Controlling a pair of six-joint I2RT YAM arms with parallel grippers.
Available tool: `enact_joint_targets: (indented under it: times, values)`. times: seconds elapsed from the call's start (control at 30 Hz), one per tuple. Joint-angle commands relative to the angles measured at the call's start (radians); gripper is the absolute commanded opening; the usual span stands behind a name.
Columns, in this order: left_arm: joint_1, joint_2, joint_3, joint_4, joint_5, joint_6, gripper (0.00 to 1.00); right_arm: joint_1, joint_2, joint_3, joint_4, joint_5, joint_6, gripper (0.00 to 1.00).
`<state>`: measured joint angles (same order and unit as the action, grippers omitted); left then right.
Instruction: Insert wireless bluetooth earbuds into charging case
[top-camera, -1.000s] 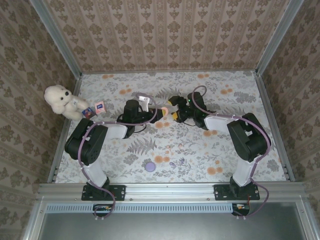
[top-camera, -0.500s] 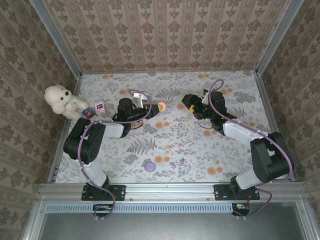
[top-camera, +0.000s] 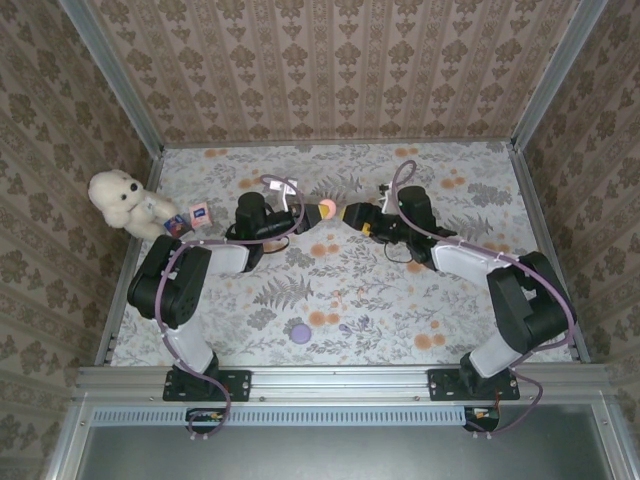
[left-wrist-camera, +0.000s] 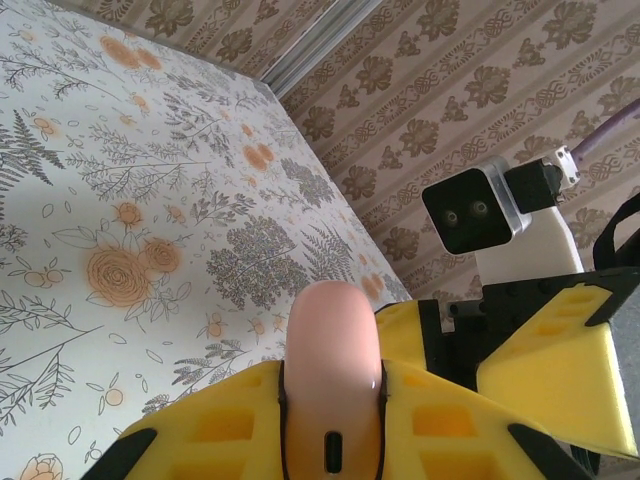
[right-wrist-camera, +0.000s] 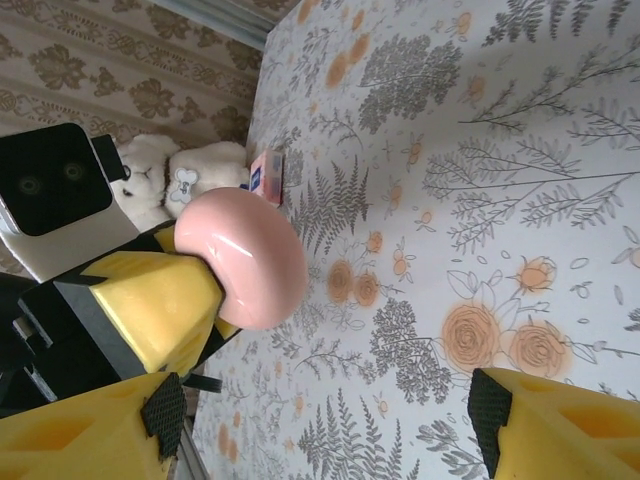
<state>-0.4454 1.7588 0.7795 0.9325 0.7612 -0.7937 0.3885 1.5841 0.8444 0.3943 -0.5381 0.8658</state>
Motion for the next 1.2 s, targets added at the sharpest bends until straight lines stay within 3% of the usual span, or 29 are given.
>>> enact_joint_targets:
  times: [0.0,0.37,1.17]
  values:
    - [-0.005,0.010,0.024,0.037,0.021,-0.009,0.00,0.014,0.021,0.049,0.032,-0.019,-0.017,0.77]
    - [-0.046,0.009,0.030,0.037,0.021,-0.009,0.00,0.022,0.092,0.097,0.017,0.009,-0.001,0.74]
    - [-0.046,-0.024,0.032,0.019,0.019,-0.003,0.00,-0.050,0.121,-0.022,0.075,0.025,0.034,0.68]
